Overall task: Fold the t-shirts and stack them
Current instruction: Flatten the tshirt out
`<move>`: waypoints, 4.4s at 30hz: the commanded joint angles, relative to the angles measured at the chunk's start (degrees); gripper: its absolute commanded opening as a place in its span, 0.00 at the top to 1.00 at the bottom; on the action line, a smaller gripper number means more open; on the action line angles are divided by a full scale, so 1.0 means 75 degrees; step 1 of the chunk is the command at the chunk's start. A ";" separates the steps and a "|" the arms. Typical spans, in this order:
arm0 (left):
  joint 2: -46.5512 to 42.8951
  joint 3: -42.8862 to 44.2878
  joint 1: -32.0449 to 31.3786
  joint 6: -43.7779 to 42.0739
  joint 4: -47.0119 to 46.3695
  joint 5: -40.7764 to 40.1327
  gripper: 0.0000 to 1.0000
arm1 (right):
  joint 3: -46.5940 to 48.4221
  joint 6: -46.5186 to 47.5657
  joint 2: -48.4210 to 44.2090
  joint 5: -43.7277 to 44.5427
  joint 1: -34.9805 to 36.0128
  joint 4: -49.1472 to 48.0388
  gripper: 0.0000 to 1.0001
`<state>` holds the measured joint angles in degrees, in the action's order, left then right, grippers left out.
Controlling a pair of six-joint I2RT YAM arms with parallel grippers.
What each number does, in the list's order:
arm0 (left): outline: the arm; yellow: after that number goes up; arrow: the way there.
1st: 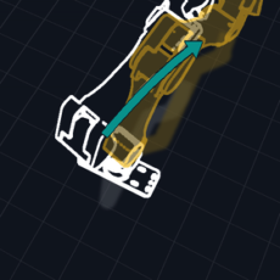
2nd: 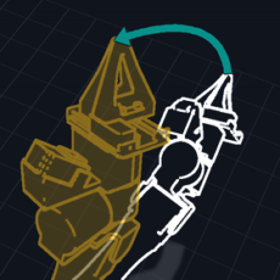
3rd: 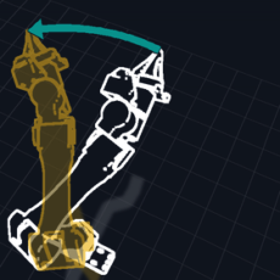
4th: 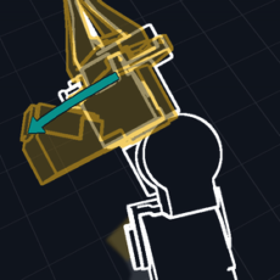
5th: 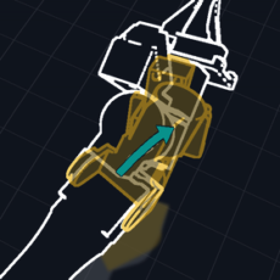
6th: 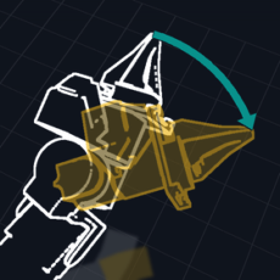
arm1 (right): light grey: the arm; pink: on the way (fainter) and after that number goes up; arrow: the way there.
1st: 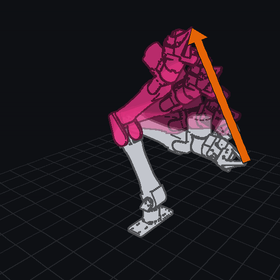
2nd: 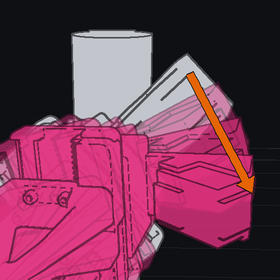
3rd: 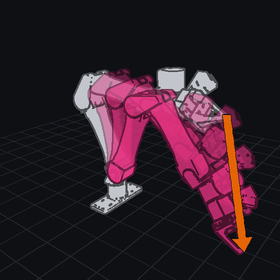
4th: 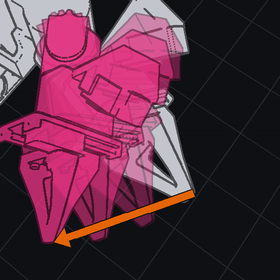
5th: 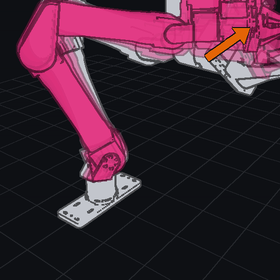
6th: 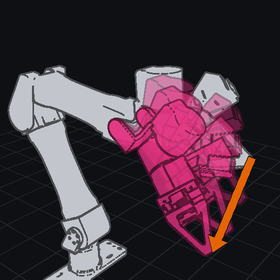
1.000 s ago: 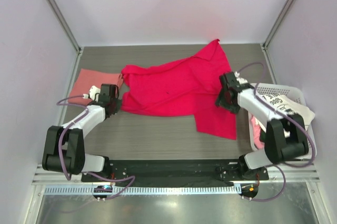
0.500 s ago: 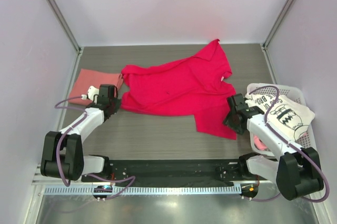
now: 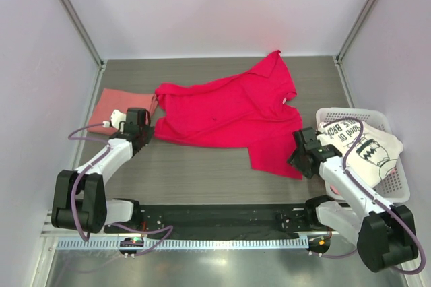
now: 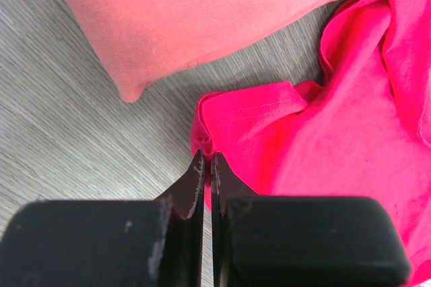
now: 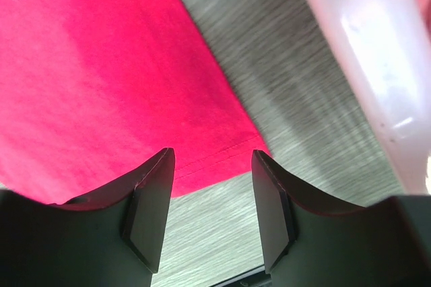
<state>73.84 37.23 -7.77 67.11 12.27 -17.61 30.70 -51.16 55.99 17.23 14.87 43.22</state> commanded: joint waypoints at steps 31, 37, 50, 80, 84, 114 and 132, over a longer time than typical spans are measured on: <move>-0.0014 0.0309 0.0040 0.0052 0.0414 -0.0804 1.00 | 0.0839 -0.0071 0.1301 0.0023 0.1087 0.0050 0.99; 0.0091 0.0566 0.0776 -0.0416 0.0835 -0.0654 1.00 | 0.1308 0.0129 0.1921 -0.0562 0.1719 -0.0360 0.79; 0.1323 0.0673 0.2466 -0.0980 0.0474 0.1363 1.00 | 0.0478 -0.0058 0.0962 -0.0914 0.2573 -0.0383 0.50; 0.0373 0.0086 0.2114 -0.0886 -0.0125 0.1000 1.00 | 0.0360 -0.1687 0.1184 0.0140 0.5048 0.0506 0.49; 0.0338 0.0098 0.2079 -0.0886 -0.0136 0.0965 1.00 | 0.0150 -0.1711 0.1066 0.0093 0.5048 0.0332 0.50; -0.0225 0.0905 0.0874 -0.1003 0.1689 -0.0052 1.00 | 0.1084 -0.0305 -0.0491 0.0889 0.1722 0.0142 0.99; -0.3939 -0.0299 0.0720 -0.1015 0.4469 0.0343 1.00 | 0.2481 0.0036 -0.2391 0.1734 0.1040 0.2065 0.99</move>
<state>46.61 37.08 -2.20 59.57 42.11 -15.79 47.44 -51.13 37.63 28.42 22.98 57.08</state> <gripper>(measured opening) 0.009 0.033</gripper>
